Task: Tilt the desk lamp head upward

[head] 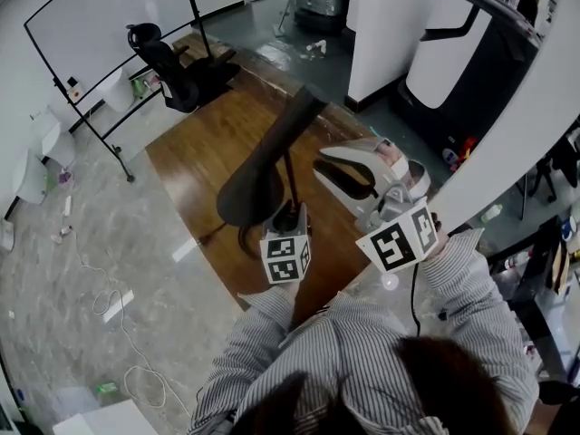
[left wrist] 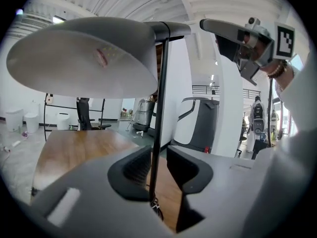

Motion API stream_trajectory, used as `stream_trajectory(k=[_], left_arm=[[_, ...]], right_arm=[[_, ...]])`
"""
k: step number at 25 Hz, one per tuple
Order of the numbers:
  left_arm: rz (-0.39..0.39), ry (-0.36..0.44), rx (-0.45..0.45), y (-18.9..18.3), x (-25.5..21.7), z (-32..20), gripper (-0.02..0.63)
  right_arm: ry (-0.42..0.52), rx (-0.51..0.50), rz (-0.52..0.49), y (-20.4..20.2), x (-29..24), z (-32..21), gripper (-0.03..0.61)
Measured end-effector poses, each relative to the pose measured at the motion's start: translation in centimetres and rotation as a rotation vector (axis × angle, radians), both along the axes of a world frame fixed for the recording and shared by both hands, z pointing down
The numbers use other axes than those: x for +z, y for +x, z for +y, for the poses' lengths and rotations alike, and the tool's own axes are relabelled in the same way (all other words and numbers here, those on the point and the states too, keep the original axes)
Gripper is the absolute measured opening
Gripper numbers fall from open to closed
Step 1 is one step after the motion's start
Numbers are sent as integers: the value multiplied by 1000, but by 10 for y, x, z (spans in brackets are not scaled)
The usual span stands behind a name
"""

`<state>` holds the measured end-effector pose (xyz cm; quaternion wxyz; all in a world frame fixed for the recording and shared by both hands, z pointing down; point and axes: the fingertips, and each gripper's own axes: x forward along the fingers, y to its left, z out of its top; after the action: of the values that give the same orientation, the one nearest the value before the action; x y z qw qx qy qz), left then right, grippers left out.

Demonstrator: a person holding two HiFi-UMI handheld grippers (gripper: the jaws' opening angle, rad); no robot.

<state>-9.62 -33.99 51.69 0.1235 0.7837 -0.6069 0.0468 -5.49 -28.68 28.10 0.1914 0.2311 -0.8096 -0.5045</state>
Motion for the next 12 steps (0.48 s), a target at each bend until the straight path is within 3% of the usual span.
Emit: stream_trajectory(k=[6,12], left_arm=[[0,-16,11,0,6,-7,118],[11,-23,17,2,10,-17,118]], right_arm=[[391,72,324,-6,-18,-21,189],[616,106,534,-12,-32,-43,235]])
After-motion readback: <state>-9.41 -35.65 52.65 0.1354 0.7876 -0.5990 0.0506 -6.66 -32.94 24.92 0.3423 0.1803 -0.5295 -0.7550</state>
